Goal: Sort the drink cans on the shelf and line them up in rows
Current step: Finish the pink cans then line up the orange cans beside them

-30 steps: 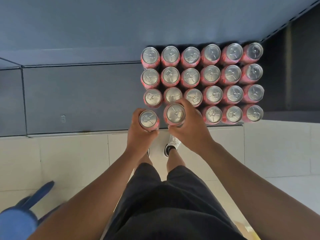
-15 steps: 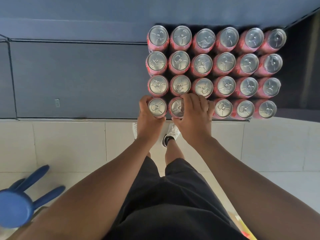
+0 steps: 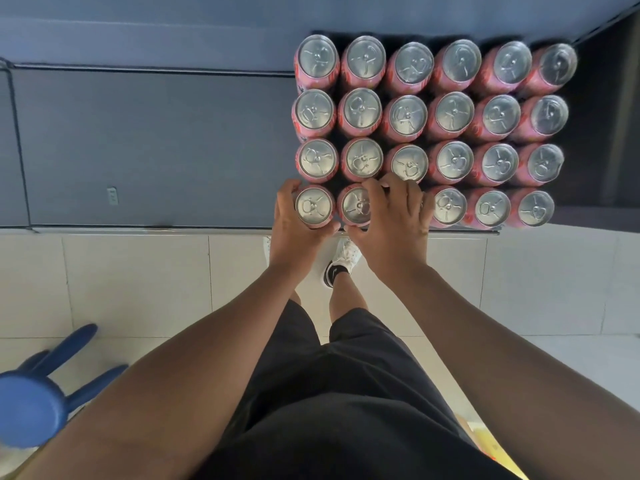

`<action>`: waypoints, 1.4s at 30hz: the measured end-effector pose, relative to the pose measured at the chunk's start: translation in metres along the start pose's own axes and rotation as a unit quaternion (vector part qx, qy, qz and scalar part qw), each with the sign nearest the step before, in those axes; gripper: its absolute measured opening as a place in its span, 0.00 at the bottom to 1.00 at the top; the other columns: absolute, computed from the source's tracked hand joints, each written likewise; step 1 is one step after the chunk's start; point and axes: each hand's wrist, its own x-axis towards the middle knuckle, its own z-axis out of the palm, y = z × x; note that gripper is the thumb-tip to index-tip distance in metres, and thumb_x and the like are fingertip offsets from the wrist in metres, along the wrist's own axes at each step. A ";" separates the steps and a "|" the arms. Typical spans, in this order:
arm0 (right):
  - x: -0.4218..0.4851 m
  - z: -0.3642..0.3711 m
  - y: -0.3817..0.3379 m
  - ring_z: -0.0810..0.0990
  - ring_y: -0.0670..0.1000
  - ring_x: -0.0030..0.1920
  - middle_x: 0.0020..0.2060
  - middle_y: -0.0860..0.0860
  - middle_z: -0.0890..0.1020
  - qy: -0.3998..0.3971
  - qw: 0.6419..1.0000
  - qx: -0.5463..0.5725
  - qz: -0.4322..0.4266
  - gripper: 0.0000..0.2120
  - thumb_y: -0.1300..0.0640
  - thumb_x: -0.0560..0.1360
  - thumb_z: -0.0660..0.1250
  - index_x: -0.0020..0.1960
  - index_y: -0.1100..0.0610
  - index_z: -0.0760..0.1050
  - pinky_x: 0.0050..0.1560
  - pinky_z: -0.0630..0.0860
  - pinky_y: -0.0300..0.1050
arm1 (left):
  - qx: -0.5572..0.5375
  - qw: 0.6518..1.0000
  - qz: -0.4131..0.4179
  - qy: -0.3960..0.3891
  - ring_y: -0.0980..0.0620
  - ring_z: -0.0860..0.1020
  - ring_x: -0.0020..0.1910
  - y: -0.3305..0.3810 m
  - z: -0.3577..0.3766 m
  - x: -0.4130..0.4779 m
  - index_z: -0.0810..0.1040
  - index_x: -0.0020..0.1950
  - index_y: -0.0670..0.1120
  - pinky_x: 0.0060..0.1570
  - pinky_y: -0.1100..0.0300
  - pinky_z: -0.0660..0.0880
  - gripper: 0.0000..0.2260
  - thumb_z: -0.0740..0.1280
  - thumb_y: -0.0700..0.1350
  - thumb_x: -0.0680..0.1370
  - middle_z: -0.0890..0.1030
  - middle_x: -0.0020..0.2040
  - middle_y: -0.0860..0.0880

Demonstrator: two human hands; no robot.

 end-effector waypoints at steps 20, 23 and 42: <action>-0.007 -0.102 0.001 0.62 0.61 0.73 0.74 0.54 0.64 -0.091 0.995 0.017 -0.033 0.27 0.47 0.79 0.59 0.75 0.55 0.61 0.70 0.62 0.55 | 0.462 0.879 0.118 -0.011 0.42 0.57 0.76 0.069 -0.058 -0.040 0.61 0.74 0.52 0.72 0.43 0.62 0.26 0.64 0.57 0.78 0.59 0.77 0.49; -0.007 -0.113 0.001 0.61 0.60 0.73 0.75 0.54 0.63 -0.100 0.994 0.012 -0.044 0.26 0.47 0.80 0.57 0.75 0.55 0.59 0.71 0.60 0.55 | 0.506 0.855 0.111 0.000 0.40 0.54 0.77 0.084 -0.060 -0.051 0.58 0.75 0.51 0.73 0.42 0.60 0.26 0.61 0.58 0.80 0.57 0.78 0.48; -0.026 -0.163 -0.179 0.74 0.62 0.62 0.67 0.56 0.75 -0.029 0.983 0.012 -0.180 0.22 0.50 0.75 0.65 0.67 0.56 0.72 0.60 0.69 0.57 | 0.454 0.875 -0.007 0.167 0.42 0.50 0.79 0.051 -0.214 -0.114 0.52 0.78 0.54 0.76 0.42 0.55 0.26 0.53 0.60 0.82 0.54 0.79 0.50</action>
